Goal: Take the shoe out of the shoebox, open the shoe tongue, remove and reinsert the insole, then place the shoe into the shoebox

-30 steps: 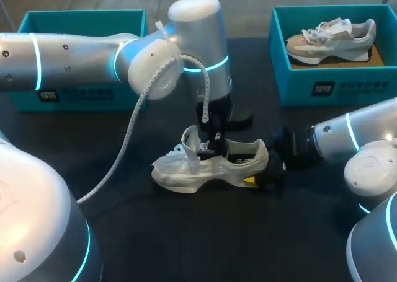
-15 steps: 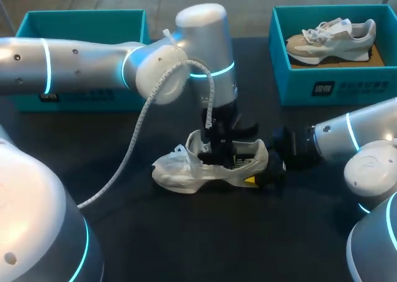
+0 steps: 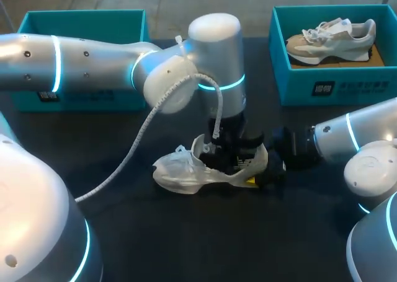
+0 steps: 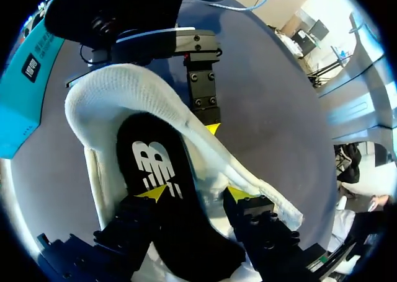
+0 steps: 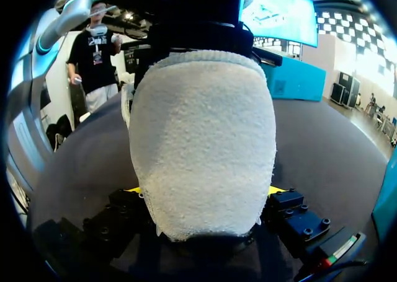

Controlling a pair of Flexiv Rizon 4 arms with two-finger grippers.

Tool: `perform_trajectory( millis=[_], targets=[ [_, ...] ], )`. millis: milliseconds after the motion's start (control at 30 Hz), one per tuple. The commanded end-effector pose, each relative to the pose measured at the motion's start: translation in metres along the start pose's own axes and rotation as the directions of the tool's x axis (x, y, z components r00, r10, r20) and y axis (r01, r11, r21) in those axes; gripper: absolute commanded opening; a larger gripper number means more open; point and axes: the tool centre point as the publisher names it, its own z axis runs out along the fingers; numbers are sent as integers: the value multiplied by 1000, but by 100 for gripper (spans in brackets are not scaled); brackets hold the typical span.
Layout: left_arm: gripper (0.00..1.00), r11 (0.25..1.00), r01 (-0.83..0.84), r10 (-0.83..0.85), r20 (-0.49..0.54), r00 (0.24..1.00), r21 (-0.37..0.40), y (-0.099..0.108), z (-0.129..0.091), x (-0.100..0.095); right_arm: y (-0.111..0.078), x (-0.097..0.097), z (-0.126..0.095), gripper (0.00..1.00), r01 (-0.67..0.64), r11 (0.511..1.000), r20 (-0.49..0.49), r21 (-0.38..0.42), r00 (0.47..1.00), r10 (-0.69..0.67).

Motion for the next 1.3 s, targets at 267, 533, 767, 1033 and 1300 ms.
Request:
perform_trajectory(
  millis=[267,533,767,1033,1300],
  targets=[
    [25,999,20,-18,95,995,-24,3,20,-5,-4,-3,2,0,-2,1000,2,2,1000,2],
    [0,999,33,-30,113,993,-25,10,22,-11,-4,-3,2,0,-2,1000,2,2,1000,2],
    [0,998,57,-57,124,991,6,16,7,-11,-4,-3,2,0,-2,1000,2,2,1000,2],
    [0,995,83,-89,116,989,60,20,-14,-10,-4,-3,2,0,-2,1000,2,2,1000,2],
    [0,991,104,-112,94,989,86,19,-23,-8,-4,-3,2,0,-2,1000,2,2,1000,2]
  ],
)
